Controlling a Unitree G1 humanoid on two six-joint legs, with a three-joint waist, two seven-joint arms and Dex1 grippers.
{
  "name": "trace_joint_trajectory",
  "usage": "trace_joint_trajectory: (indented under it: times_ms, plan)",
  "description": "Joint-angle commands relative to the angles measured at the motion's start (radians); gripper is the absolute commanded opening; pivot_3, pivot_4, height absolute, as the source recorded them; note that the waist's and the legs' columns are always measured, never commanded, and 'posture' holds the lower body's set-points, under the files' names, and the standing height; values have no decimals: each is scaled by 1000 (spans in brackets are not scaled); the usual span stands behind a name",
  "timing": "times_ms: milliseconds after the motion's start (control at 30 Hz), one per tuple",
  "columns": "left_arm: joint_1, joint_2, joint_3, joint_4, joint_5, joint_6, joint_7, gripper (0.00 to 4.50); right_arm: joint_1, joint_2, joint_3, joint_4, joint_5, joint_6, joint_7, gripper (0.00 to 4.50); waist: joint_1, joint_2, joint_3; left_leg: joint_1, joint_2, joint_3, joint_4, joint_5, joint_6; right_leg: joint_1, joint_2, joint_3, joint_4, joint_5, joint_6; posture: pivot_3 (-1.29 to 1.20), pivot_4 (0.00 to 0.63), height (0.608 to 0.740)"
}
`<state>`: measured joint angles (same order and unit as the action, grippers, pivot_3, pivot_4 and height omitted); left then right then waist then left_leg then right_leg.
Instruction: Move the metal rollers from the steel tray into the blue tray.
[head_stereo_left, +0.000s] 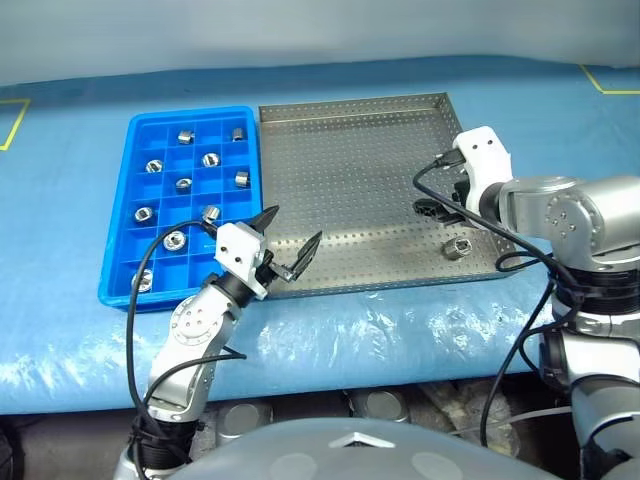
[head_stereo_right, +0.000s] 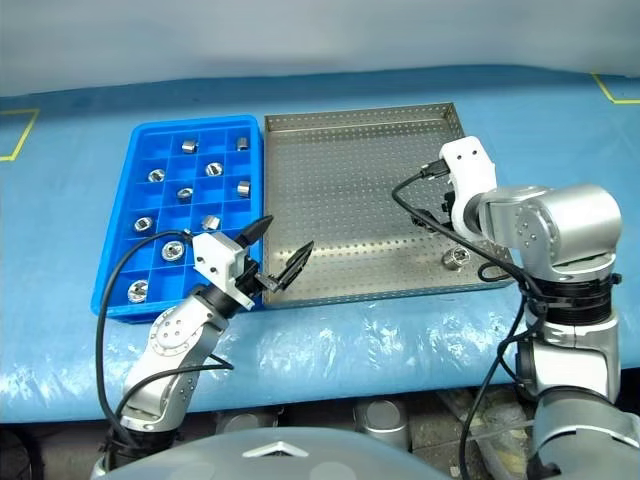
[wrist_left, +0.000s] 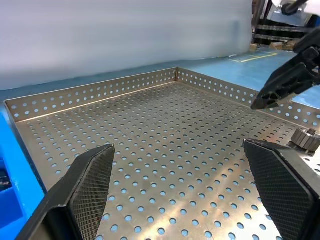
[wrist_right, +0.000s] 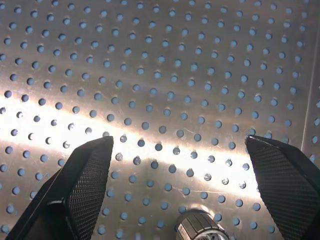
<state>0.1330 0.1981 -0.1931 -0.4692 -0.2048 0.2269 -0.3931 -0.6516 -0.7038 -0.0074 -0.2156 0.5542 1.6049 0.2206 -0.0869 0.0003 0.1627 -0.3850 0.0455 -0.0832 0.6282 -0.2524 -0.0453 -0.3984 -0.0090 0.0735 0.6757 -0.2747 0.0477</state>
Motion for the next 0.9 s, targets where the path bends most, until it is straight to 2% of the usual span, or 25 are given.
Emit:
trace_joint_trajectory:
  times_ms: [33,467,767,900]
  plan:
    - [4,-10,-9,-10,-1,-25,5,4500,-22,-59,15,28,79,10,-7,4464,5,0,0,0,0,0,0,0,0,0,0,0,0,0,0,-55,150,740]
    - [11,-8,-24,-18,-5,-12,-10,4500,19,-258,106,108,344,10,-70,4464,10,0,0,0,0,1,1,-1,2,0,0,1,-1,0,1,-60,150,740]
    - [0,34,-57,-30,-32,34,-71,4500,85,-212,84,153,377,10,-132,4464,12,0,0,0,0,1,1,-1,2,0,0,1,0,-1,1,-54,150,740]
    - [2,86,-94,-49,-43,72,-130,4500,105,-179,60,164,356,10,-141,4464,11,0,0,0,0,2,1,-1,2,0,0,1,0,-1,2,-47,150,740]
